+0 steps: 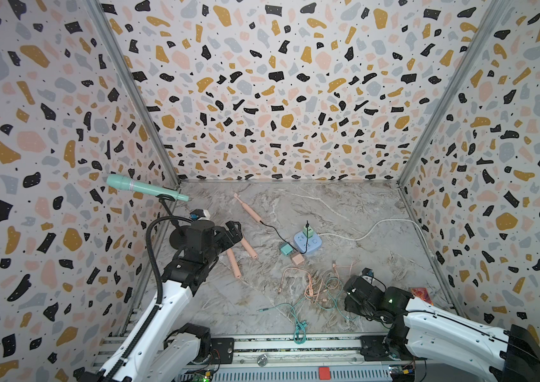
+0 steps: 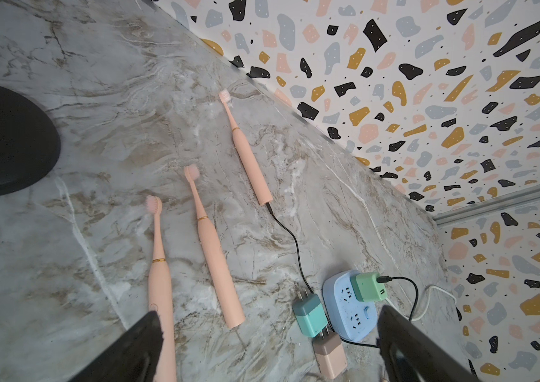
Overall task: Charge the electric toothbrush
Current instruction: Pick up the charging cable from the center of the board.
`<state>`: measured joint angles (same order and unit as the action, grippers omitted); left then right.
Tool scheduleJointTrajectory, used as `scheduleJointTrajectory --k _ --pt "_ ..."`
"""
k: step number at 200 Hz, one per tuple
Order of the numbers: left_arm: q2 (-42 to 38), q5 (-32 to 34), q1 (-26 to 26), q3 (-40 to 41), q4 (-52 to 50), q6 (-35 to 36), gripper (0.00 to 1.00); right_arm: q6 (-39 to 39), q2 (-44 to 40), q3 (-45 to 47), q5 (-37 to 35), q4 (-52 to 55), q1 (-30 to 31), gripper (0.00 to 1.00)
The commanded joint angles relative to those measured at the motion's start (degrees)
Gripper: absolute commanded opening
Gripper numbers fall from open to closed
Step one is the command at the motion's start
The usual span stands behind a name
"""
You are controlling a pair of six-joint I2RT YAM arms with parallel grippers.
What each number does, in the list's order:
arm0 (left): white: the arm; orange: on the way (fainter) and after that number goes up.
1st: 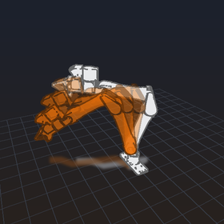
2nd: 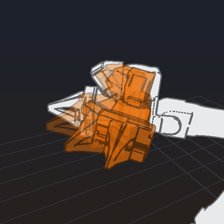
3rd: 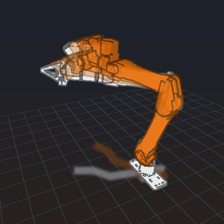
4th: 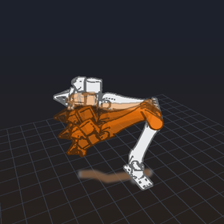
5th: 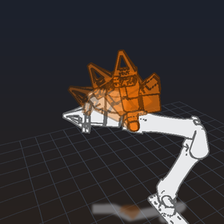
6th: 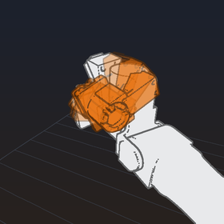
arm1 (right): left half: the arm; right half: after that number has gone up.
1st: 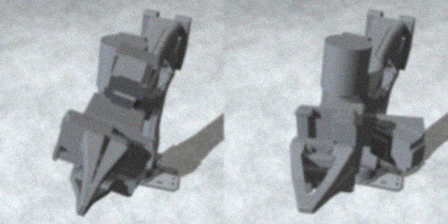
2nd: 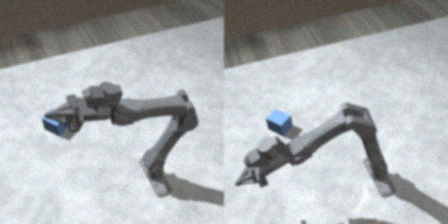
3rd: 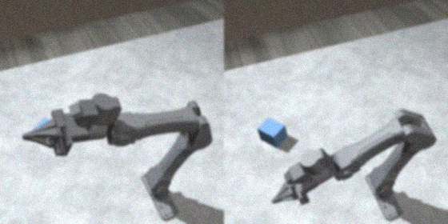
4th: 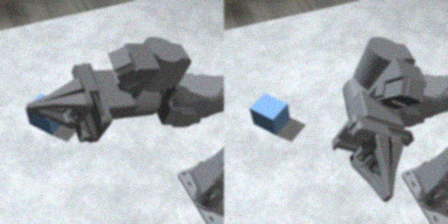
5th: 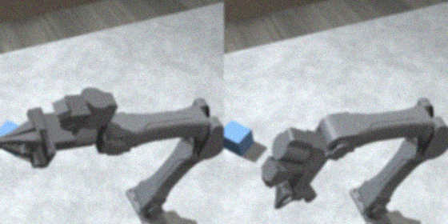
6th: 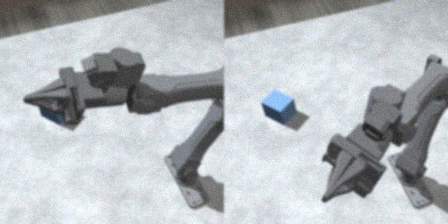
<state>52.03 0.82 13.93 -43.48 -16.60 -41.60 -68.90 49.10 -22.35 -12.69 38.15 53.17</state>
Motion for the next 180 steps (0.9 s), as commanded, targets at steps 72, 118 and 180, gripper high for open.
scheduleJointTrajectory --k 72,118,180 --pt "0.39 -2.05 0.19 0.33 3.31 -0.89 1.0 -3.08 1.92 2.22 -1.98 0.44 1.08 0.29" --pt "0.3 -3.19 0.17 0.51 3.94 -1.59 1.0 -0.59 0.61 1.69 -1.78 -0.53 1.12 0.04" --pt "-0.29 -4.16 0.22 0.59 4.37 -1.65 1.0 6.0 -1.2 -8.26 -8.37 6.21 1.14 0.0"
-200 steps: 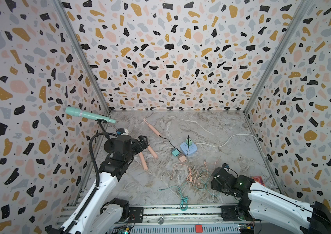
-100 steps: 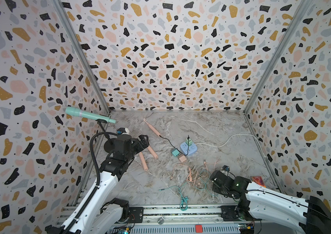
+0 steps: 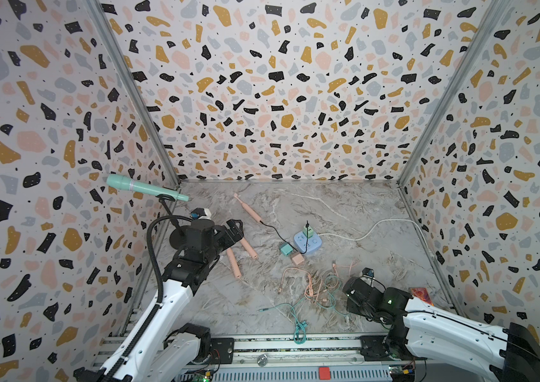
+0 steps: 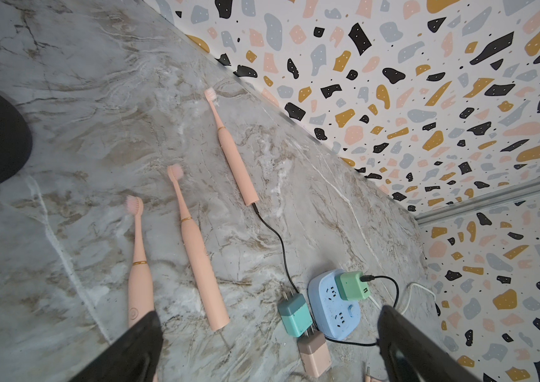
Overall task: Charge the electric toothbrush
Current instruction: Pick up the charging cable from the center of the board.
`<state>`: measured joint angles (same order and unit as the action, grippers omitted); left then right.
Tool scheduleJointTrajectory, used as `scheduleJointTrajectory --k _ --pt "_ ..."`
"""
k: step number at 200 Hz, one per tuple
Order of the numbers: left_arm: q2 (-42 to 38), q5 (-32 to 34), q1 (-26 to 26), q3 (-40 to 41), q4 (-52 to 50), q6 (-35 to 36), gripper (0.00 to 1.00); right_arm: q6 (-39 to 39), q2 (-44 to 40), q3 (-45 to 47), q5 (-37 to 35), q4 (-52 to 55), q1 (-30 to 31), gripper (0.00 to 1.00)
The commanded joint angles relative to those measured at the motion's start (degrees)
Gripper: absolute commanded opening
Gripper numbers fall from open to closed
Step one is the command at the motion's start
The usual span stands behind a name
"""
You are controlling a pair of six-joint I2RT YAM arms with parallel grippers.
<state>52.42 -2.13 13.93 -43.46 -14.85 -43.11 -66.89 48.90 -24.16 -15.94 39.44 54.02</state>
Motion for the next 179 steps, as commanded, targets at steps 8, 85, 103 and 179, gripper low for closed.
scheduleJointTrajectory --k 8,85,103,179 --pt "-0.75 -1.37 0.14 0.57 2.83 -0.05 1.0 5.39 -0.96 -8.82 -6.57 6.09 0.45 0.0" --pt "-1.98 -6.42 0.22 0.92 8.19 -0.34 1.0 24.4 -0.48 -33.24 -19.74 7.35 1.31 0.0" --pt "-2.35 -8.57 0.15 1.1 10.29 -0.75 1.0 31.84 0.02 -37.34 -17.68 3.12 1.48 0.0" --pt "-4.7 -20.98 0.51 1.38 23.22 -6.75 1.0 51.28 0.3 -49.24 1.08 -18.01 4.33 0.0"
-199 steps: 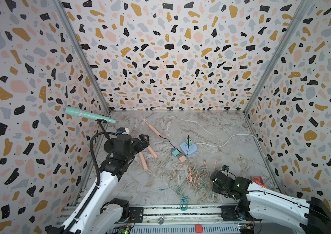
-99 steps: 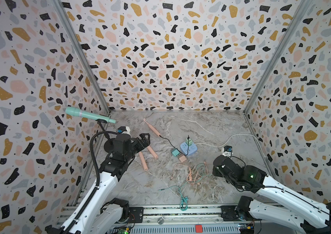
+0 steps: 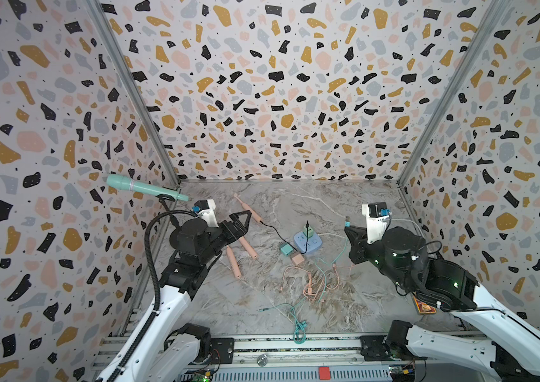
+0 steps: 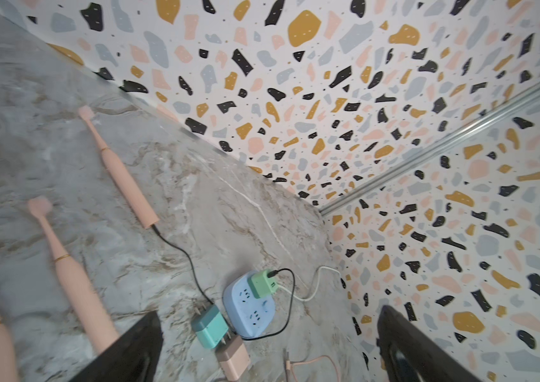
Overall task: Charge the electric toothbrush
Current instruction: Pick up the charging cable from the center of the board.
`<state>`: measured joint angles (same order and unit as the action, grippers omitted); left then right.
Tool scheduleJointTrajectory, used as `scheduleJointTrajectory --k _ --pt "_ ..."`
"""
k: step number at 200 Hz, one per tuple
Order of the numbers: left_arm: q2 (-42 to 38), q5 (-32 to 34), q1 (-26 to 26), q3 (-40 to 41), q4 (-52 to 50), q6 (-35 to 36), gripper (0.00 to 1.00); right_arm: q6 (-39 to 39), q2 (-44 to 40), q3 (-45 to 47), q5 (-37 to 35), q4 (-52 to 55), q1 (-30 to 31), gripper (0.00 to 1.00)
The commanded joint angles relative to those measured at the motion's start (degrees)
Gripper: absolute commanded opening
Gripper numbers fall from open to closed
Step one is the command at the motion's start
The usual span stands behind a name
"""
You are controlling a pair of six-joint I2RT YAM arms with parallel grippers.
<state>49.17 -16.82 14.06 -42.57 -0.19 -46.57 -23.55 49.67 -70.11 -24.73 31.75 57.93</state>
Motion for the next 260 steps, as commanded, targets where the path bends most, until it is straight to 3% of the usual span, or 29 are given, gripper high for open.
scheduleJointTrajectory --k 1,33,62,88,105,146,167,247,260 --pt "-1.53 -6.52 0.41 0.43 8.72 -3.41 1.0 8.01 -0.46 -3.33 10.53 -10.62 0.38 0.0" --pt "-2.32 -9.52 2.75 0.7 14.8 -7.7 1.0 10.18 3.78 -3.73 26.14 -15.69 0.35 0.0" --pt "-2.06 -14.18 5.55 3.12 27.19 -14.98 1.0 10.25 7.16 -0.66 34.94 -18.04 -0.31 0.0" --pt "-1.29 -17.88 8.02 5.95 38.91 -22.93 1.0 8.27 8.82 3.66 46.19 -22.52 -5.33 0.0" --pt "-1.39 -18.92 9.75 5.39 37.14 -22.81 1.0 7.1 11.04 4.96 52.39 -23.13 -9.32 0.0" --pt "-3.64 -16.71 11.67 2.12 13.02 -11.44 0.95 9.31 17.23 2.44 51.86 -15.73 -10.13 0.0" --pt "-3.55 -11.31 13.09 0.57 -0.12 -4.66 0.91 9.32 20.87 0.61 50.47 -12.17 -10.03 0.0" --pt "1.31 -1.07 18.59 -0.07 -3.95 -2.35 0.77 10.04 28.04 -1.53 46.02 -9.34 -4.82 0.0" --pt "2.66 -0.85 19.26 -0.06 -4.12 -2.15 0.7 10.04 28.51 -1.49 45.71 -9.51 -4.34 0.0"
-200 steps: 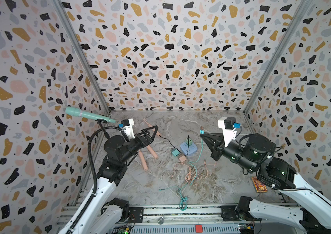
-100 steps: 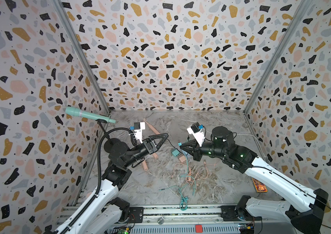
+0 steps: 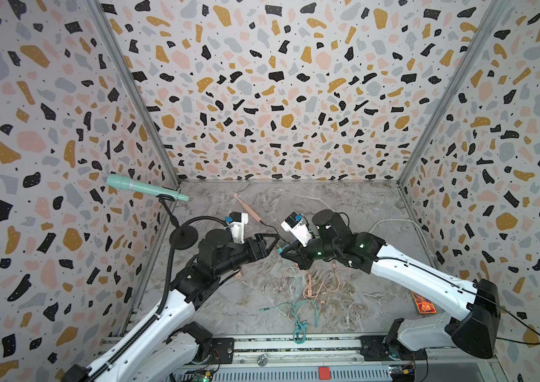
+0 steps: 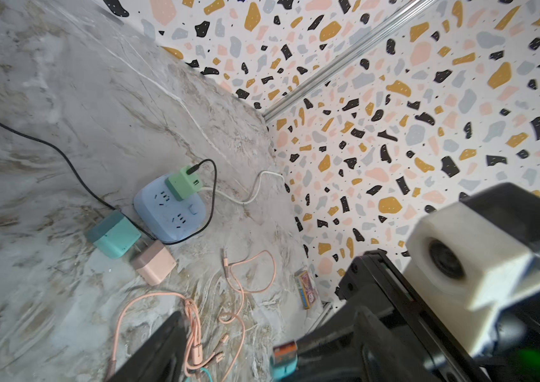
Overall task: Charge the electric toothbrush
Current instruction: Pick up the charging cable from the center of the board.
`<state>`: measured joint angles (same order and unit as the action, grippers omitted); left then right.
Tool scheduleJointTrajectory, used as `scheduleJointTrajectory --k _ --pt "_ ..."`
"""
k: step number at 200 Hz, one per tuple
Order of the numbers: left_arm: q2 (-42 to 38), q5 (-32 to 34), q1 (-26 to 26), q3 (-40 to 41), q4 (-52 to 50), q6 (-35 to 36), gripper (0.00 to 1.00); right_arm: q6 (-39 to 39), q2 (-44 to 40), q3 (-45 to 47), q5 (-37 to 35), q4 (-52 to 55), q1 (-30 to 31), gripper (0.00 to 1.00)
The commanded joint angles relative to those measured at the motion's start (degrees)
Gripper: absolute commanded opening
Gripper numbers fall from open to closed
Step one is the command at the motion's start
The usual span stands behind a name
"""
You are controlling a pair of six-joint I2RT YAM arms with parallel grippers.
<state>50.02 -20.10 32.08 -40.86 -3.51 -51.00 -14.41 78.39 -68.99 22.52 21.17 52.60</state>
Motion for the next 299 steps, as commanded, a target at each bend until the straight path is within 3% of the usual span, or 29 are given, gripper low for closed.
scheduleJointTrajectory --k 1,59,110,208,299 --pt "1.82 2.43 1.29 -1.77 -0.8 2.3 0.7 0.93 -0.19 -2.58 -1.58 0.98 1.05 0.0" --pt "4.74 5.87 2.3 -4.99 -7.61 6.25 0.57 1.08 0.53 -2.42 -3.0 0.9 1.36 0.0" --pt "5.82 5.58 4.18 -4.32 -5.22 4.04 0.44 0.84 1.76 -2.91 -4.88 0.72 2.51 0.0" --pt "6.35 6.34 5.37 -4.4 -4.94 2.13 0.33 -0.98 1.24 -1.11 -7.79 -2.72 2.77 0.0" --pt "5.4 6.85 5.41 -4.67 -3.5 -3.2 0.34 -0.51 2.01 -1.08 -8.72 -1.92 3.3 0.0"
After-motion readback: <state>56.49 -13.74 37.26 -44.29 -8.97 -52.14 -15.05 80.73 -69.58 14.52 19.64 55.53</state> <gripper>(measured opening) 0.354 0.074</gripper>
